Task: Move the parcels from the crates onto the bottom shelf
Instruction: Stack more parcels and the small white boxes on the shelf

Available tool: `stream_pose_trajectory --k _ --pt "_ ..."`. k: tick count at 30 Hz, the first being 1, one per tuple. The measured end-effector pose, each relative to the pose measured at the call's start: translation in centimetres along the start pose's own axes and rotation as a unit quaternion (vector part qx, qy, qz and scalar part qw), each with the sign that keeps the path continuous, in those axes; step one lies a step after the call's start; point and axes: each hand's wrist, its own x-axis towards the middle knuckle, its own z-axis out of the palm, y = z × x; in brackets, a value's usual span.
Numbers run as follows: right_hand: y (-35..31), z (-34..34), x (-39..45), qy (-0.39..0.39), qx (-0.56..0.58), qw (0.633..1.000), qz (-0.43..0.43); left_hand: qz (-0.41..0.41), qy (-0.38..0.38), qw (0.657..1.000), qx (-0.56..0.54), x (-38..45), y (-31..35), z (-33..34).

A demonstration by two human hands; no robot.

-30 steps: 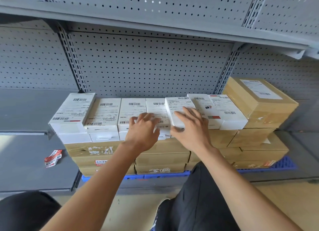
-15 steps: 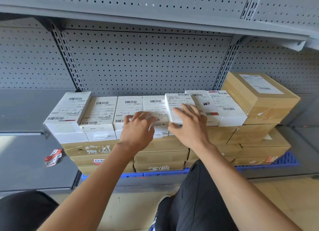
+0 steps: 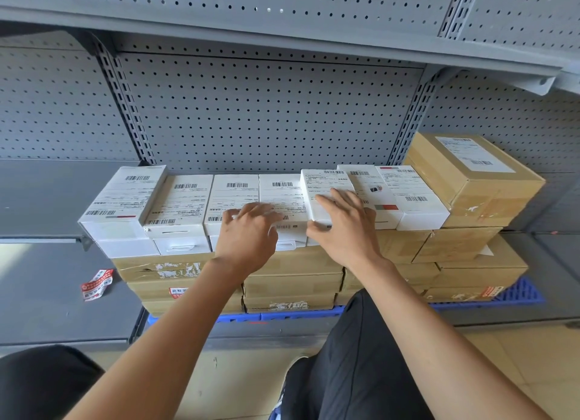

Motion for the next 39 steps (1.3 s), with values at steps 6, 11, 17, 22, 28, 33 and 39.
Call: stream_pose_trajectory --k 6,11,17,22,28,33,39 --pt "-0.1 0.0 0.1 -0.02 -0.007 1.0 0.003 -0.003 0.009 1.0 -0.011 -0.3 -0.2 -0.1" --pt "0.1 0.0 0.4 -0.026 -0.011 1.0 0.001 -0.01 0.02 0.999 -0.025 -0.3 -0.7 -0.1" --pt "0.1 0.4 0.1 -0.036 -0.015 0.999 -0.005 -0.012 0.011 1.0 -0.017 -0.6 -1.0 0.0" --pt "0.3 1.4 0.3 -0.018 -0.042 0.998 -0.039 -0.009 0.003 1.0 -0.013 -0.6 -1.0 -0.1" --pt "1.0 2.1 0.2 -0.035 -0.054 0.996 -0.062 -0.004 0.001 1.0 -0.018 -0.4 -0.8 0.2" --pt "0.9 2.0 0.6 -0.047 -0.043 0.995 -0.081 0.005 0.011 1.0 -0.016 -0.5 -0.5 0.7" --pt "0.9 2.0 1.5 -0.047 -0.044 0.993 -0.102 0.016 0.03 0.999 -0.017 -0.3 -0.6 0.6"
